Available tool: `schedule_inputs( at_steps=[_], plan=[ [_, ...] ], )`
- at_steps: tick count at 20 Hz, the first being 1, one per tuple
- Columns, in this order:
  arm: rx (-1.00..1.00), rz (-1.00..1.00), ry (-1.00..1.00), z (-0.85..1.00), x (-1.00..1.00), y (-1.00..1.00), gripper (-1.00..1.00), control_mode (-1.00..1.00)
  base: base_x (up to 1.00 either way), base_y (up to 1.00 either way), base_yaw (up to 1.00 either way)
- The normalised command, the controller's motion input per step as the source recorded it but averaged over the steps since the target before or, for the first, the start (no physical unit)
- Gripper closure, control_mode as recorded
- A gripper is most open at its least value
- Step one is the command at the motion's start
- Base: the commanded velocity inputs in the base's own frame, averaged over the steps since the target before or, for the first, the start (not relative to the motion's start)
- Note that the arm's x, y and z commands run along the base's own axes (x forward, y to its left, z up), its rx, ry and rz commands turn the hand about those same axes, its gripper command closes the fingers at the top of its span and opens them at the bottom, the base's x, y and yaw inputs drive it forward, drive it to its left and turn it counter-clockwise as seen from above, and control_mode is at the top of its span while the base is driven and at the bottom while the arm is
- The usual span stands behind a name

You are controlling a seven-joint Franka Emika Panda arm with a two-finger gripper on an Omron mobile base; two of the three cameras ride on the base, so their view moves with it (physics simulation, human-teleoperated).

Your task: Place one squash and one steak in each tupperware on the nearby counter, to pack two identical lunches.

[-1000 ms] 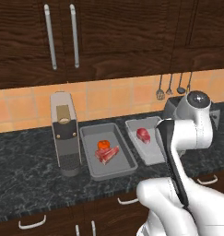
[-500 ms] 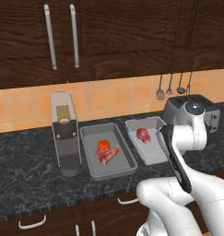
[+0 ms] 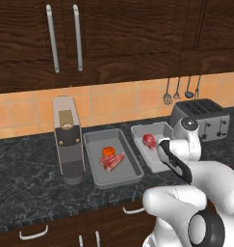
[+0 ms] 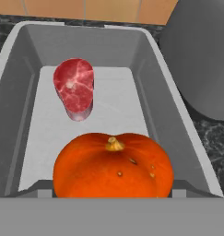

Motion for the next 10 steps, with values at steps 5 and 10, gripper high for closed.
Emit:
schedule_inputs(
  at_steps=[5, 10],
  plan=[
    [0.02, 0.00, 0.07, -0.39, 0.63, -0.09, -1.00, -1.00, 0.00, 0.00, 0.00],
    [0.03, 0.00, 0.02, -0.11, 0.37, -0.15, -1.00, -1.00, 0.00, 0.00, 0.00]
  ],
)
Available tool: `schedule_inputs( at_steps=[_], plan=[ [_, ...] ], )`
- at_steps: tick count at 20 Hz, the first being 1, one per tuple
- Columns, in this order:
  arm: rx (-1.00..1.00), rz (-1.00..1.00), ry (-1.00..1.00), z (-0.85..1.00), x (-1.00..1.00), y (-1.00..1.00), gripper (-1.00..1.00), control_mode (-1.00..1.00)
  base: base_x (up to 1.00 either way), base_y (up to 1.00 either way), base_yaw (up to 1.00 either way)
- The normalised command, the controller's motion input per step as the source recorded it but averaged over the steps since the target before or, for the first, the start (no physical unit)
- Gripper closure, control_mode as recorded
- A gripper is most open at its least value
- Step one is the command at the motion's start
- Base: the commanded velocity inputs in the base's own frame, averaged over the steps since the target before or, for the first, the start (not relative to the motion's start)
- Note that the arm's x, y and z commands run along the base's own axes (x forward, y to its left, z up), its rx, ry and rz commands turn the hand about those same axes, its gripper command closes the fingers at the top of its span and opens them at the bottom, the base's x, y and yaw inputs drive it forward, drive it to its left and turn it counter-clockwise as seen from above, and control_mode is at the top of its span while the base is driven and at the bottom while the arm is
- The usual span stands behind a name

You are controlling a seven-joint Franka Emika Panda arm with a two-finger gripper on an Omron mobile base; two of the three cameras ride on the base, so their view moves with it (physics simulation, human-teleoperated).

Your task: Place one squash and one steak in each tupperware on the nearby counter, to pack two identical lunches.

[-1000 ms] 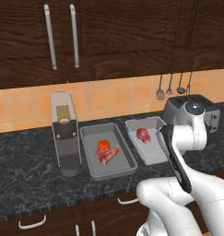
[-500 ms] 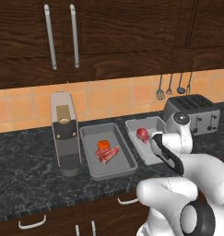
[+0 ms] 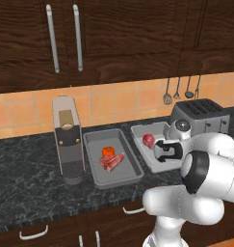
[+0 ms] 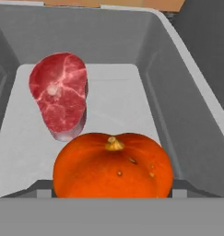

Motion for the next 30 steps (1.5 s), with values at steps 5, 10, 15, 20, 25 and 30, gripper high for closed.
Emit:
schedule_inputs(
  at_steps=[5, 10, 15, 20, 25, 30],
  plan=[
    [0.00, 0.00, -0.08, 0.74, -0.07, -0.01, -1.00, -1.00, 0.00, 0.00, 0.00],
    [0.00, -0.01, -0.01, 0.47, -0.05, 0.00, -1.00, -1.00, 0.00, 0.00, 0.00],
    [0.00, -0.05, -0.06, 0.54, -0.47, -0.07, -1.00, -1.00, 0.00, 0.00, 0.00],
    [0.00, 0.00, -0.04, 0.12, -0.22, -0.24, -1.00, -1.00, 0.00, 0.00, 0.00],
    [0.00, 0.00, -0.01, 0.00, -0.46, -0.28, -1.00, -1.00, 0.00, 0.00, 0.00],
    [0.00, 0.00, 0.00, -0.01, -0.48, -0.28, -1.00, -1.00, 0.00, 0.00, 0.00]
  ],
)
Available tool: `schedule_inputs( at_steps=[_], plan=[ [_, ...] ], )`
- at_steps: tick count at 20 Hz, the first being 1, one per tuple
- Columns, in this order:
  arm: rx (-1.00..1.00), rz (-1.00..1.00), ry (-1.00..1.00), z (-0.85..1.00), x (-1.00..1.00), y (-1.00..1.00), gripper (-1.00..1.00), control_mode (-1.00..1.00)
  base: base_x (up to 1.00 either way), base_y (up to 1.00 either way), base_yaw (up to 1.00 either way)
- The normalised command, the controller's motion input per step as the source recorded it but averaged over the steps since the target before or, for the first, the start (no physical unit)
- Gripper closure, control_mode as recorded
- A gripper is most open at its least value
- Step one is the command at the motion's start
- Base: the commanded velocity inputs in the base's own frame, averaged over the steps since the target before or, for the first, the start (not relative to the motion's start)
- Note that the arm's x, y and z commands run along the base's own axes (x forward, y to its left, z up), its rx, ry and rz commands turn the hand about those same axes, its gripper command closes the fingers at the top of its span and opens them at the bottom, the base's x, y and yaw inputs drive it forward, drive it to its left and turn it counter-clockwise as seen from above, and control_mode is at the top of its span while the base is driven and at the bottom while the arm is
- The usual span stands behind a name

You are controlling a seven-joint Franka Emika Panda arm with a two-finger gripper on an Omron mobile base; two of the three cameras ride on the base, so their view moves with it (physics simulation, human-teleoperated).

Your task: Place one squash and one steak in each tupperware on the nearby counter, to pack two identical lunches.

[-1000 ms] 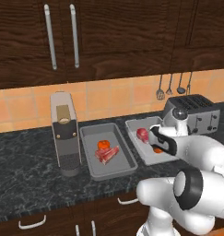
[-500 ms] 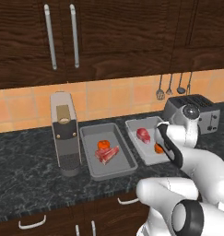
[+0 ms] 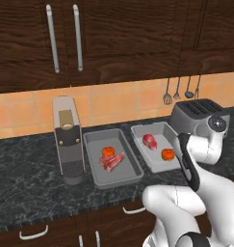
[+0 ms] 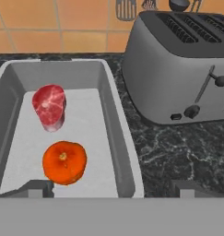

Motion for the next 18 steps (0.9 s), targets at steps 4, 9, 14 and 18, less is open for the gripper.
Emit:
schedule_inputs(
  at_steps=[4, 9, 14, 18],
  plan=[
    [0.00, 0.00, -0.02, -0.02, -0.60, -0.40, -1.00, -1.00, 0.00, 0.00, 0.00],
    [0.00, 0.00, -0.05, -0.01, -0.67, -0.46, -1.00, -1.00, 0.00, 0.00, 0.00],
    [0.00, 0.00, -0.05, -0.02, -0.73, -0.49, -1.00, -1.00, 0.00, 0.00, 0.00],
    [0.00, 0.01, -0.03, -0.03, -0.75, -0.45, -1.00, -1.00, 0.00, 0.00, 0.00]
  ],
)
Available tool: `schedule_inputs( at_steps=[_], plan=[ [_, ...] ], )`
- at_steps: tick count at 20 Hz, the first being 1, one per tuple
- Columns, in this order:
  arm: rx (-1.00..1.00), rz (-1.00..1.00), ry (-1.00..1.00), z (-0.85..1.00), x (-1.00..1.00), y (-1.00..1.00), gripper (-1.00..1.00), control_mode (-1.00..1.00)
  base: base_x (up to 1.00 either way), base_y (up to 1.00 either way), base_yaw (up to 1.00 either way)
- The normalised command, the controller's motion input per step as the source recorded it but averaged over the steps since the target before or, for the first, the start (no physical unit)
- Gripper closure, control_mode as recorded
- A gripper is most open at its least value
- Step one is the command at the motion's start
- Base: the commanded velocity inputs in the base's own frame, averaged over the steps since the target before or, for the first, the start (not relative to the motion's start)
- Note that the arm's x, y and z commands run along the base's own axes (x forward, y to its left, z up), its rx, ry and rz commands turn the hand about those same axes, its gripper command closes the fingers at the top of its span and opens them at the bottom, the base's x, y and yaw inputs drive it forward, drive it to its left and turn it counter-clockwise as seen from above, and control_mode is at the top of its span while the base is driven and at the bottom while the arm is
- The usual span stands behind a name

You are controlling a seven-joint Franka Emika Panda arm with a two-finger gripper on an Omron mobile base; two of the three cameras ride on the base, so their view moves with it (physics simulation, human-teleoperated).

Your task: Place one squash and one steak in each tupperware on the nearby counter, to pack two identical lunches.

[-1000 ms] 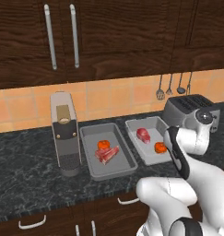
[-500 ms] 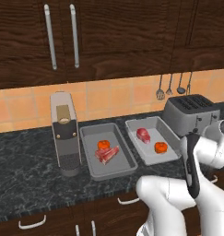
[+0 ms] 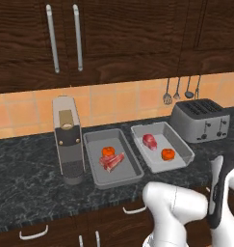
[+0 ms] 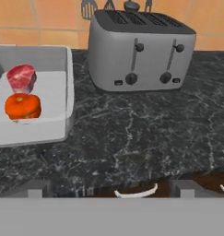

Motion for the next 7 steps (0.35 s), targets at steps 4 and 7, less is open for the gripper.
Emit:
schedule_inputs(
  at_steps=[4, 7],
  plan=[
    [0.00, 0.01, -0.03, -0.03, -0.74, -0.44, -1.00, -1.00, 0.00, 0.00, 0.00],
    [0.00, 0.02, -0.04, -0.01, -0.76, -0.44, -1.00, -1.00, 0.00, 0.00, 0.00]
  ],
)
